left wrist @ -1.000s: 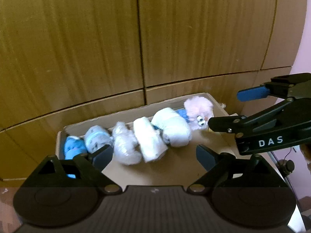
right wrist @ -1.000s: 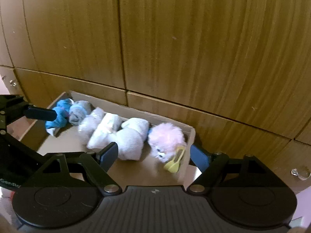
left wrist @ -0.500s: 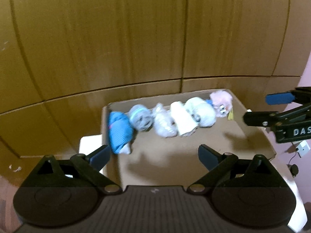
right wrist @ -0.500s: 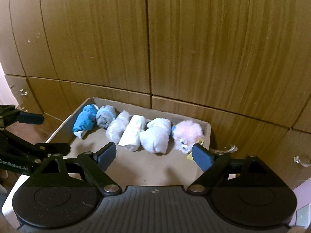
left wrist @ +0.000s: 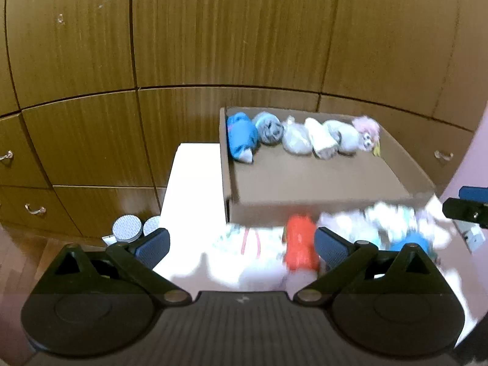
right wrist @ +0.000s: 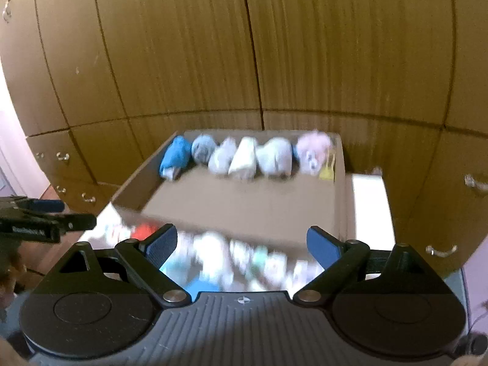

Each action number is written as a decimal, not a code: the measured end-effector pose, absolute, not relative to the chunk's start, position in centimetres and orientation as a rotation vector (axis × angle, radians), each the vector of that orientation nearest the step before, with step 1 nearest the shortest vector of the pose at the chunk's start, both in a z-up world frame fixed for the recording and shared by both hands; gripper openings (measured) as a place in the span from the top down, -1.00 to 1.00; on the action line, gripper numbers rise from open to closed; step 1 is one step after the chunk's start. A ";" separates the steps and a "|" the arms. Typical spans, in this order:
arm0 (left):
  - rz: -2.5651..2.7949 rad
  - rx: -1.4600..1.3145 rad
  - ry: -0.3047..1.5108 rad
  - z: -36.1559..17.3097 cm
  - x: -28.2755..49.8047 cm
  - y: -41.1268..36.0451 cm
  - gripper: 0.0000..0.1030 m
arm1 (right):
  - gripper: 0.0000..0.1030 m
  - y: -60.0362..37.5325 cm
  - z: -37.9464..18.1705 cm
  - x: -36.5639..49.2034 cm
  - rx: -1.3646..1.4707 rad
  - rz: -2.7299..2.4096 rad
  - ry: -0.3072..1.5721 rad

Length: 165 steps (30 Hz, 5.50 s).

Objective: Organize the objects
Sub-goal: 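Withdraw both tools from the tray back over the pile, then grasp the lilac-wrapped roll with left tool while right tool grasps blue roped sock, then lower both rolls into the tray beside the blue socks and open both tools, then withdraw both tools from the tray back over the pile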

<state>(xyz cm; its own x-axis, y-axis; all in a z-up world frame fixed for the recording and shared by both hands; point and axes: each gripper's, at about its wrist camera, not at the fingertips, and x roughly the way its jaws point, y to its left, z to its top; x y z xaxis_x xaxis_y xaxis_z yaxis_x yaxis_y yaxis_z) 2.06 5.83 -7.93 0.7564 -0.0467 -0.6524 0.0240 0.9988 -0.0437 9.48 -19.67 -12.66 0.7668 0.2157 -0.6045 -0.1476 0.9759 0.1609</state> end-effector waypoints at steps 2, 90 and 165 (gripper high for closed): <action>-0.042 -0.018 0.701 -8.9 1.1 5.8 -0.95 | -0.83 -19.4 -13.9 7.8 0.119 0.180 0.658; -0.463 0.528 0.756 -11.8 19.3 3.3 -0.08 | -0.04 -12.5 -15.4 29.5 0.151 0.491 0.788; -0.100 0.206 0.871 -7.2 16.3 4.4 -0.98 | -0.60 -9.5 -13.7 28.0 0.094 0.312 0.876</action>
<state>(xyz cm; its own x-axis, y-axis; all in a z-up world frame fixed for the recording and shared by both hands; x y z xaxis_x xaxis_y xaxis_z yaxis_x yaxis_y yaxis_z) 16.34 4.42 -7.19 0.6409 -0.0035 -0.7676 0.1714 0.9754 0.1387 27.99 -9.53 -13.71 0.5981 0.3065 -0.7405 -0.2302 0.9507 0.2076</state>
